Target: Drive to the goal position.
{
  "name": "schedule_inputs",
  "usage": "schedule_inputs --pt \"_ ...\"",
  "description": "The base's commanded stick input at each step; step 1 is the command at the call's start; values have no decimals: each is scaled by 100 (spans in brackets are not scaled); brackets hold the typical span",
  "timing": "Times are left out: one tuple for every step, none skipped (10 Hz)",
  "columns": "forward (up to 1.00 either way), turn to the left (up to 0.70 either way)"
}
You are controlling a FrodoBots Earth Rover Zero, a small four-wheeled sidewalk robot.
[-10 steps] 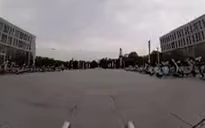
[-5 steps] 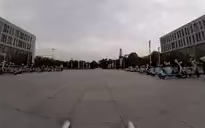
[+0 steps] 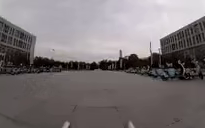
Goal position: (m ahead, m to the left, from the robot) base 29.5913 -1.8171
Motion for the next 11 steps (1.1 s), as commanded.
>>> schedule_inputs --pt "60 0" --pt "60 0" --pt "60 0" --pt "60 0" --pt "60 0" --pt "60 0" --pt "60 0" --pt "60 0" --pt "60 0" --pt "60 0" --pt "60 0"
